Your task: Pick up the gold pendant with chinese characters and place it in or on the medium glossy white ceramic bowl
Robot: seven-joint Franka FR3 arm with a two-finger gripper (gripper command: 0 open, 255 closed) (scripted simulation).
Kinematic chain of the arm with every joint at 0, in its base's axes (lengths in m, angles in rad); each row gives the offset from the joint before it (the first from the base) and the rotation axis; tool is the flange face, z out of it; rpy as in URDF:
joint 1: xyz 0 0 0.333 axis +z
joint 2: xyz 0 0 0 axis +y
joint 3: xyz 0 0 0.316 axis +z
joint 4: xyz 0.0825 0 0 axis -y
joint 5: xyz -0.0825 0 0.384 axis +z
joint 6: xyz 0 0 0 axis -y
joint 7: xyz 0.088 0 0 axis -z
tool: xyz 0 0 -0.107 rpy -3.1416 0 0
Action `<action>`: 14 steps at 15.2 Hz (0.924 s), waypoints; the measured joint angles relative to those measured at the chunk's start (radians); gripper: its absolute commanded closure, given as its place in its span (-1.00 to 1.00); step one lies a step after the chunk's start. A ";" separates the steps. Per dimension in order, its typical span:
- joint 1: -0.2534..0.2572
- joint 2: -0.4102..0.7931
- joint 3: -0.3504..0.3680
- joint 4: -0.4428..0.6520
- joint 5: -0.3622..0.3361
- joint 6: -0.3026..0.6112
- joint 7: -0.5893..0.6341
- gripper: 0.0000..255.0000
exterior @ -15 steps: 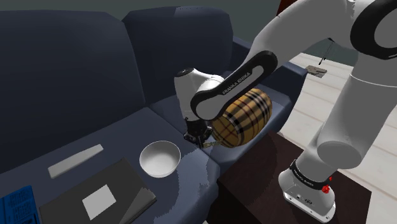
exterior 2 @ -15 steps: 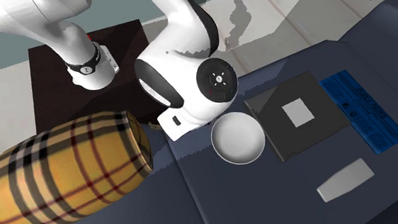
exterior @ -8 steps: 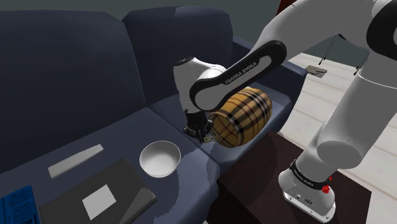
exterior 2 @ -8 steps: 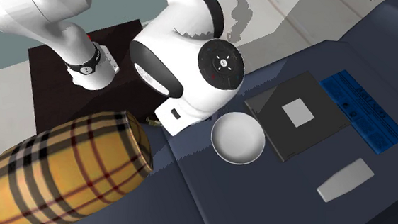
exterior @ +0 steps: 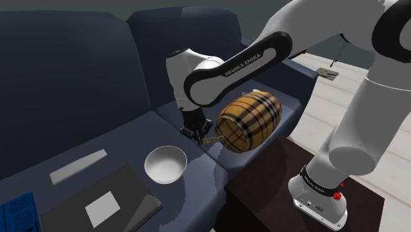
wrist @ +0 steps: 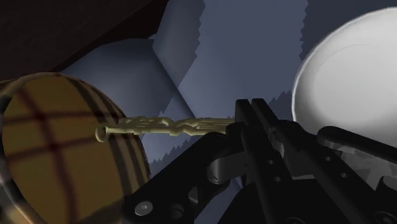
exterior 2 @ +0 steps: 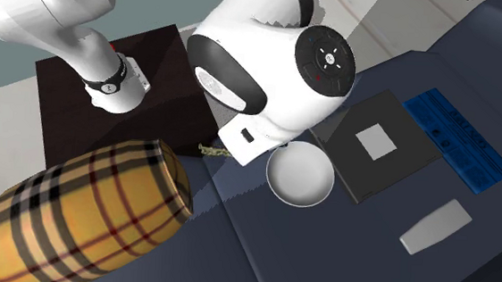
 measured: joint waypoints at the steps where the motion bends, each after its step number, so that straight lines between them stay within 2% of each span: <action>1: 0.014 0.035 0.007 0.044 -0.013 -0.013 0.027 1.00; 8: 0.124 0.274 0.015 0.360 -0.107 -0.118 0.166 1.00; 14: 0.267 0.525 -0.007 0.766 -0.184 -0.284 0.243 1.00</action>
